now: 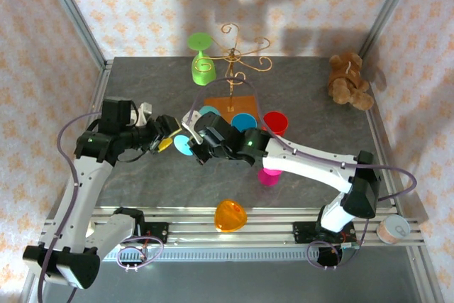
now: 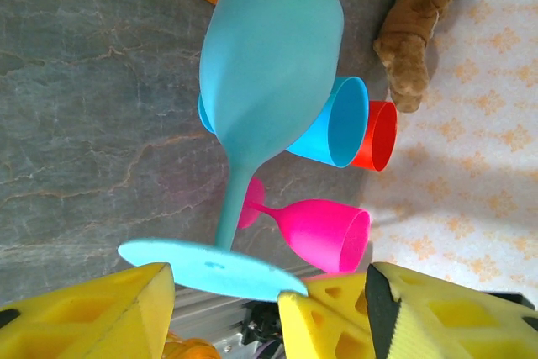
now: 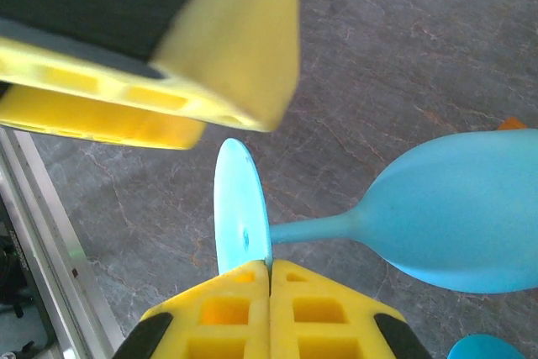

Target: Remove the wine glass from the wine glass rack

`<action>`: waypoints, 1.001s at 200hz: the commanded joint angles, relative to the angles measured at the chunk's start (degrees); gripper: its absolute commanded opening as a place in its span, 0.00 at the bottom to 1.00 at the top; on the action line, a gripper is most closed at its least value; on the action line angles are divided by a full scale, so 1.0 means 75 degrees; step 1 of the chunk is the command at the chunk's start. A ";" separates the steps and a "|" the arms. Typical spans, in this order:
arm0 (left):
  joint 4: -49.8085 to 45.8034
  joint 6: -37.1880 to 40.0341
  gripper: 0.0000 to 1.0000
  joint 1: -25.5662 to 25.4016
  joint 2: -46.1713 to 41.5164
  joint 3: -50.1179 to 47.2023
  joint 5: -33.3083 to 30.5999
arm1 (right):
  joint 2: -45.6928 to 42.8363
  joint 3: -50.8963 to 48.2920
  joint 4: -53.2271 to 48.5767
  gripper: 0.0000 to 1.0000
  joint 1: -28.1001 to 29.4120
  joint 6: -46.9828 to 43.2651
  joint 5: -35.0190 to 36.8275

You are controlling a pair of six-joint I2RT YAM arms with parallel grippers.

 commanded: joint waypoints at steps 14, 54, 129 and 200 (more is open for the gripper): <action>0.0754 -0.0703 0.61 0.0080 -0.0082 -0.0444 0.0477 | -0.0245 -0.0086 0.0396 0.00 0.0092 -0.0241 0.0517; 0.0808 -0.0866 0.59 0.0075 -0.0118 -0.0507 0.0489 | -0.0155 -0.0107 0.0415 0.00 0.0435 -0.0667 0.1181; 0.0867 -0.1034 0.58 0.0073 -0.0129 -0.0627 0.0489 | -0.0054 -0.0152 0.0557 0.00 0.0603 -0.0910 0.1550; 0.1024 -0.1167 0.56 0.0073 -0.0123 -0.0687 0.0649 | 0.0027 -0.0214 0.0651 0.00 0.0728 -0.1246 0.1790</action>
